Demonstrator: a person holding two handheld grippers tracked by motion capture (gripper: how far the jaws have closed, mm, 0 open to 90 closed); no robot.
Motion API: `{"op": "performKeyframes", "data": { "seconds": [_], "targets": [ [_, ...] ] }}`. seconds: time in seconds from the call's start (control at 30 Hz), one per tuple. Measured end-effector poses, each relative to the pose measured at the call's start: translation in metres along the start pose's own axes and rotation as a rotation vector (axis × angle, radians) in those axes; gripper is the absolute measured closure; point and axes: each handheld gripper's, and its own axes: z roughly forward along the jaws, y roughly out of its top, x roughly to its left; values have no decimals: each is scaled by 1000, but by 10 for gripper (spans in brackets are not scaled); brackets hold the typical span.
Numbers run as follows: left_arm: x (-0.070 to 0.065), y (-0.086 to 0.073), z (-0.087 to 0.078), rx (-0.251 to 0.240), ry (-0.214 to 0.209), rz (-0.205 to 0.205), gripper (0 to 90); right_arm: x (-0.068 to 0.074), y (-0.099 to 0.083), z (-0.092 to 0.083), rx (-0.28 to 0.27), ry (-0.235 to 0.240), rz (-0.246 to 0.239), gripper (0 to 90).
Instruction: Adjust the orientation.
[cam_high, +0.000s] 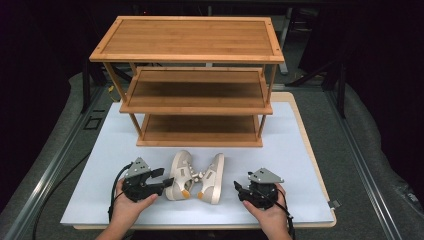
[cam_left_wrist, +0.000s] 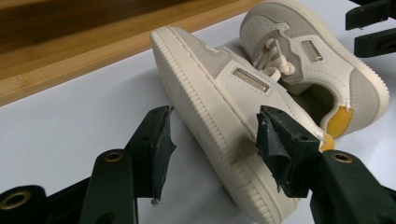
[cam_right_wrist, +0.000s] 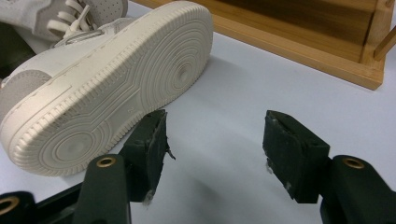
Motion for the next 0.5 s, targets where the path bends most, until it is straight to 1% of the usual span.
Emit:
{"op": "performKeyframes", "data": {
  "seconds": [0.17, 0.2, 0.3, 0.33, 0.4, 0.5],
  "targets": [
    [7, -4, -7, 1, 26, -25, 474, -1, 0, 0, 1, -4, 5, 395],
    [10, -6, -8, 3, 35, -35, 479, -1, 0, 0, 1, -3, 6, 395],
    [15, -9, -11, 8, 44, -44, 489, -1, 0, 0, 0, -1, 7, 395],
    [16, -9, -11, 8, 44, -58, 490, -1, 0, 0, 0, -1, 8, 395],
    [18, -11, -11, 10, 51, -59, 490, -1, 0, 0, 1, -5, 9, 395],
    [20, -12, -13, 26, 68, -59, 495, -2, 0, 0, 2, -5, 9, 395]
  ]
}}
